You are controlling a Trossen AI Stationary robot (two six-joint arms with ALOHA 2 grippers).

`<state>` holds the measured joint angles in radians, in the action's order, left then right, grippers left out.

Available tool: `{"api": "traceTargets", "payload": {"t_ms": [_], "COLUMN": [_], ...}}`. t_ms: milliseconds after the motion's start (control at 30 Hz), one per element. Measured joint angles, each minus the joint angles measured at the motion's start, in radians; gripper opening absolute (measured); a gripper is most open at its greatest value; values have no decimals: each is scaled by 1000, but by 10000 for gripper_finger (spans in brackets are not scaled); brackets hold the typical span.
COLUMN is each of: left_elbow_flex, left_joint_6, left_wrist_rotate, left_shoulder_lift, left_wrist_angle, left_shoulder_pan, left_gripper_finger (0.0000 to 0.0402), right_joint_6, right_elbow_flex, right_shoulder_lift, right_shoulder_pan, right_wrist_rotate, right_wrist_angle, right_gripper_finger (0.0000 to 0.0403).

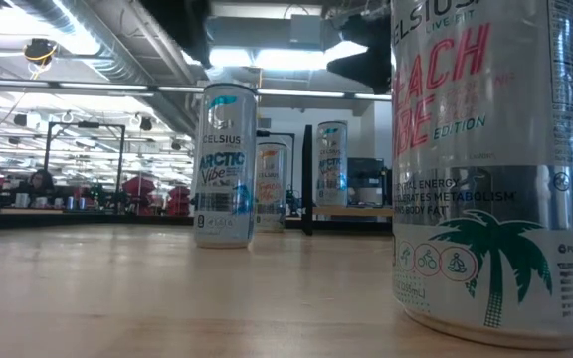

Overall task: Place canned beverage on shelf
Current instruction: Put the blue-white soda can aligned with the other blue-white soda can on the shelf

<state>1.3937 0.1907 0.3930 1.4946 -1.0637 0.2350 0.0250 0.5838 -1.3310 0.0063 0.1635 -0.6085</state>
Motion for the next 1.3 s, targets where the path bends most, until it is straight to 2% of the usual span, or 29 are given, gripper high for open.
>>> {"api": "traceTargets", "payload": {"t_ms": [133, 267, 400, 500, 633, 867, 1133, 1300], "left_elbow_flex": [-273, -530, -734, -831, -888, -899, -899, -900], "left_joint_6": [40, 32, -64, -108, -157, -184, -228, -231], "left_wrist_rotate": [13, 20, 20, 50, 53, 53, 48, 51], "left_shoulder_lift": [-190, -338, -387, -384, -374, -368, -262, -207], "left_wrist_angle": [240, 506, 735, 904, 1026, 1132, 1295, 1318], "left_shoulder_pan": [48, 78, 85, 73, 45, 17, 3, 1], "left_gripper_finger": [286, 286, 286, 286, 286, 286, 286, 286], "right_joint_6": [-10, -25, -21, -16, -8, 4, 3, 3], "right_elbow_flex": [4, 74, 152, 199, 244, 285, 354, 389], "right_shoulder_lift": [-93, -183, -282, -340, -393, -457, -540, -570], "right_shoulder_pan": [0, 0, 1, 0, 0, 1, 1, 7], "right_wrist_rotate": [-15, -16, -15, -21, -14, 21, 51, 65], "right_wrist_angle": [-109, -98, -54, -42, -39, -45, -48, -48], "right_gripper_finger": [308, 308, 308, 308, 308, 308, 308, 308]}}
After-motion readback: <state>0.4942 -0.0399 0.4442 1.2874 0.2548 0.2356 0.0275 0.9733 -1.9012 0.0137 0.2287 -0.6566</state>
